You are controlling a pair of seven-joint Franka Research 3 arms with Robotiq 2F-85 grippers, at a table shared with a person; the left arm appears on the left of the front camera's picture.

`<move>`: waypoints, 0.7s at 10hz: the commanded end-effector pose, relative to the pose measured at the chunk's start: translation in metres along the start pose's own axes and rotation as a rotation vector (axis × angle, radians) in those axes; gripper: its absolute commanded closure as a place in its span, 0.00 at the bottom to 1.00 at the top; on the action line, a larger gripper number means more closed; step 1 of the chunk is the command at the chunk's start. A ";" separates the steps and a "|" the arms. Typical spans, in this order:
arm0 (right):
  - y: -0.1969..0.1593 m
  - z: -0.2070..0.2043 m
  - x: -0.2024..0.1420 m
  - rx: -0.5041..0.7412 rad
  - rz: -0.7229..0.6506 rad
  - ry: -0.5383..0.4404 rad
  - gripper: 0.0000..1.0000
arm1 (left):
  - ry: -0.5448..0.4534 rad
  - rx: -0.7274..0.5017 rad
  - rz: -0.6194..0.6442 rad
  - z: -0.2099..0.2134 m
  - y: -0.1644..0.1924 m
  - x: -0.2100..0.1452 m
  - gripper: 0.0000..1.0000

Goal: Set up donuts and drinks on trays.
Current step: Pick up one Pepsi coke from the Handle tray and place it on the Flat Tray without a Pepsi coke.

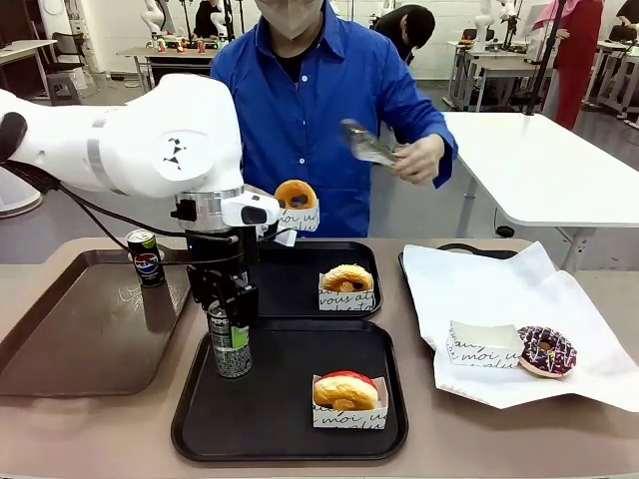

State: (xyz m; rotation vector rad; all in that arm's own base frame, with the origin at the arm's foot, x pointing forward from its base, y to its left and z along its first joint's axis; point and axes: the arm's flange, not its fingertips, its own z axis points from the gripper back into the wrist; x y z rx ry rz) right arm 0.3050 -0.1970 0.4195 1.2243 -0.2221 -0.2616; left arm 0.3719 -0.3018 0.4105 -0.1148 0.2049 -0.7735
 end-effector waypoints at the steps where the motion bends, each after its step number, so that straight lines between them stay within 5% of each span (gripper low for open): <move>1: 0.000 -0.001 0.001 0.012 0.001 -0.004 0.00 | -0.014 0.048 -0.006 -0.007 0.000 0.012 0.41; 7: 0.000 -0.001 0.001 0.012 0.001 -0.004 0.00 | -0.036 0.111 -0.039 -0.042 -0.008 0.014 0.41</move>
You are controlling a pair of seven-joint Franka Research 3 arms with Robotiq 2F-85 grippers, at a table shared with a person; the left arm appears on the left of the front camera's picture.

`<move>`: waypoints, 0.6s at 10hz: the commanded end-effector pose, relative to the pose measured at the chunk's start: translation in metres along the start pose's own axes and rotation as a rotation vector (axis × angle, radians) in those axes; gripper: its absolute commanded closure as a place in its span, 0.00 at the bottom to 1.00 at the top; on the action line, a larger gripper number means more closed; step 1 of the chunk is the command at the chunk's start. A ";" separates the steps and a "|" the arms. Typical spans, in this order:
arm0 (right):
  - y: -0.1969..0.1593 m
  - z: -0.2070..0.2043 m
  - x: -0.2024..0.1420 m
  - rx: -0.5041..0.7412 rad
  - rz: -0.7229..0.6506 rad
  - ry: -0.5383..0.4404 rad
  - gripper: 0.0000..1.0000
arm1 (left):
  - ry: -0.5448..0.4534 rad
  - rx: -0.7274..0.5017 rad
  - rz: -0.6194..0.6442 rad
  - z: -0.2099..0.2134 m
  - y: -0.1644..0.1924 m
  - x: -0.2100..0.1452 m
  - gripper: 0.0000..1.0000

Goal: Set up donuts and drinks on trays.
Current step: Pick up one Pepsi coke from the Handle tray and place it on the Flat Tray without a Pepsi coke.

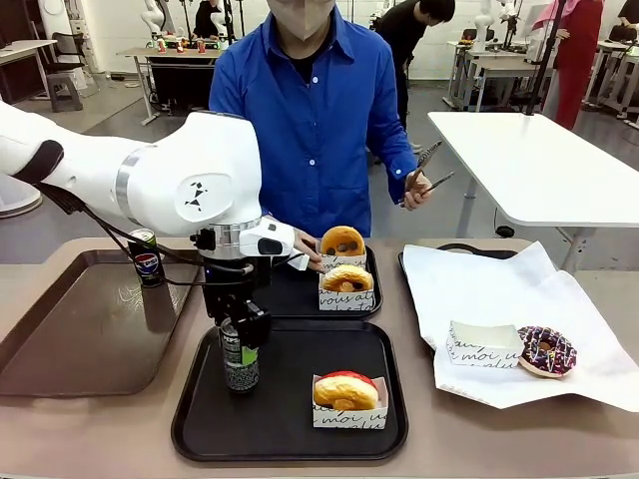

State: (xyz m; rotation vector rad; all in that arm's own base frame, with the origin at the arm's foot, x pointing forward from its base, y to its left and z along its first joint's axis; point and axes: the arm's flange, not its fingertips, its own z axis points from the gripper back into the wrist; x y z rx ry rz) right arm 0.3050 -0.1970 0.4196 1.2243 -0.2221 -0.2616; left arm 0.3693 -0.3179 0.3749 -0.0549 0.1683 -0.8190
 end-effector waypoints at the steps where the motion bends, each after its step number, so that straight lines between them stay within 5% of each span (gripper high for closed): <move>1: 0.000 -0.001 0.001 0.012 0.001 -0.004 0.00 | -0.039 0.055 -0.001 -0.008 -0.005 -0.002 0.41; 6: 0.000 -0.001 0.001 0.012 0.001 -0.004 0.00 | -0.183 0.118 0.001 0.010 -0.006 -0.010 0.41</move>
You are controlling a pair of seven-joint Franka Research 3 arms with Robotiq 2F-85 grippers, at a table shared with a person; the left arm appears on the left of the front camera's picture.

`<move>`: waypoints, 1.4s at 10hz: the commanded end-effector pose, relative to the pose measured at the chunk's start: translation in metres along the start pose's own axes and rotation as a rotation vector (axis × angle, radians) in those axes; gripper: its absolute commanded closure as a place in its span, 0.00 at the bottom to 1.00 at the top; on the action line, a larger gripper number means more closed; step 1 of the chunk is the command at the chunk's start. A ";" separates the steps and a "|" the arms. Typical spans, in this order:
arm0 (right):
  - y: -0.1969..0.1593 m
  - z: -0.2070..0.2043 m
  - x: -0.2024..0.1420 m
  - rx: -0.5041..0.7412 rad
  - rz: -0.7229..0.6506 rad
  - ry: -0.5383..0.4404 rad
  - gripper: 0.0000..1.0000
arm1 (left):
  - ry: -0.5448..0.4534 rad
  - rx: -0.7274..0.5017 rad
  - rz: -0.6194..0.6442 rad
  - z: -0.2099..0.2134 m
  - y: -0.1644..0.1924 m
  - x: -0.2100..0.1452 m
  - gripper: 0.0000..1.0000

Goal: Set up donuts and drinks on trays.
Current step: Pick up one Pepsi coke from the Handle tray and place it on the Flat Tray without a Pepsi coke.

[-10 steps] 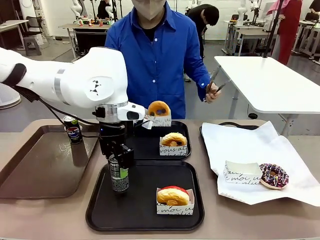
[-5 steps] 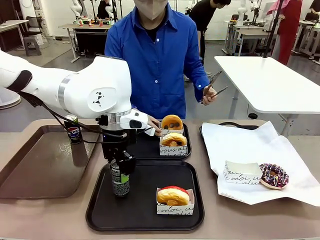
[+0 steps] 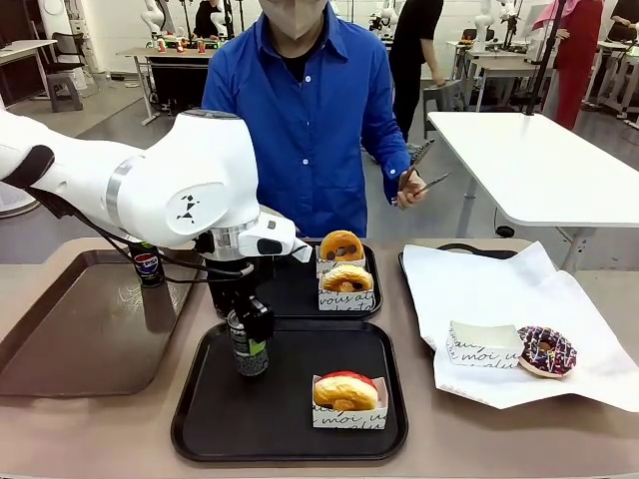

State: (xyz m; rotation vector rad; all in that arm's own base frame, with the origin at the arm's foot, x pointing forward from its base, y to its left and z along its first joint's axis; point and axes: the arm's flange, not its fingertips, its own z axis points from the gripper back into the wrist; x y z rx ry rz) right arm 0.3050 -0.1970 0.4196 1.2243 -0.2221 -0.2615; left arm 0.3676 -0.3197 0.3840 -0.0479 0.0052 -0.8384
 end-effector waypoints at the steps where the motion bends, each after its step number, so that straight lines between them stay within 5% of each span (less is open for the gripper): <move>1: 0.000 -0.001 0.001 0.012 0.001 -0.004 0.00 | -0.058 0.061 0.032 0.003 -0.003 -0.010 0.41; 11: 0.000 -0.001 0.001 0.012 0.001 -0.004 0.00 | -0.022 0.053 0.058 -0.003 0.005 0.001 0.41; 14: 0.000 -0.001 0.001 0.012 0.001 -0.004 0.00 | -0.034 0.040 0.064 0.002 0.005 -0.002 0.19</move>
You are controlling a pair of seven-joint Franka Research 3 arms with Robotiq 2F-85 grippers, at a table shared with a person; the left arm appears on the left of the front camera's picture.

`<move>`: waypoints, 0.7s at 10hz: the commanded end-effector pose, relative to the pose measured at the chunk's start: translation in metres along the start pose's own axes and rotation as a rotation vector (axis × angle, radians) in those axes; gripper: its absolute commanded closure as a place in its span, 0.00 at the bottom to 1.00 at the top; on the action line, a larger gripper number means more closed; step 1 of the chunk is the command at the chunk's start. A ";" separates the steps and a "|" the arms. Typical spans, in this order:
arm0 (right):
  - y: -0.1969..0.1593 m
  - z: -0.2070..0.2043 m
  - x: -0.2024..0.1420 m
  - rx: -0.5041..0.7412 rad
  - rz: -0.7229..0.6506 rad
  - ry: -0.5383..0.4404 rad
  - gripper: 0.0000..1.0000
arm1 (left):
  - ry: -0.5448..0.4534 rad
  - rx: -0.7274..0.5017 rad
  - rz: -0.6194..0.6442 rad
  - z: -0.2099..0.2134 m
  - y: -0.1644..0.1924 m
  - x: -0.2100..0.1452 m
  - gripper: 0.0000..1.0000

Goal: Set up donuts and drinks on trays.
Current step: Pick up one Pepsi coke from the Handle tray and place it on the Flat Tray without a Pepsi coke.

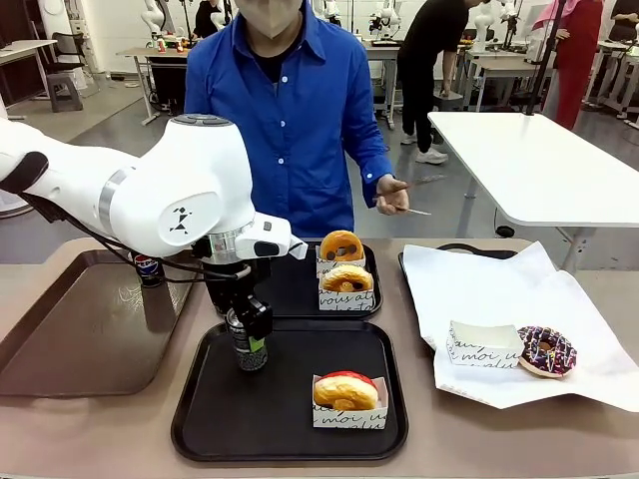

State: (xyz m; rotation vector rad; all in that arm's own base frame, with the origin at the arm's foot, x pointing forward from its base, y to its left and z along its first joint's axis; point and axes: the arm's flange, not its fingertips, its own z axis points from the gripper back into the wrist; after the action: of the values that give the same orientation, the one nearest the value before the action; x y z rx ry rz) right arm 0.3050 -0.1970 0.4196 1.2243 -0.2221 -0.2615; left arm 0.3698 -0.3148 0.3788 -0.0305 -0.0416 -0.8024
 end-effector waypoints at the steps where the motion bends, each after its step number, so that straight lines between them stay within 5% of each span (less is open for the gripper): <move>1: 0.000 -0.001 0.001 0.012 0.001 -0.004 0.00 | 0.003 0.003 0.029 0.008 0.001 0.002 0.04; 7: 0.000 -0.001 0.001 0.012 0.001 -0.004 0.00 | -0.011 -0.014 0.032 0.018 0.002 -0.005 0.00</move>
State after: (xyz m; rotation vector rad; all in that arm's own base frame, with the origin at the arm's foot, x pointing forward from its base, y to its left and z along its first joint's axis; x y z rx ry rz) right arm 0.3050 -0.1970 0.4196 1.2243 -0.2221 -0.2615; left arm 0.3716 -0.3141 0.3902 -0.0398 -0.0543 -0.7907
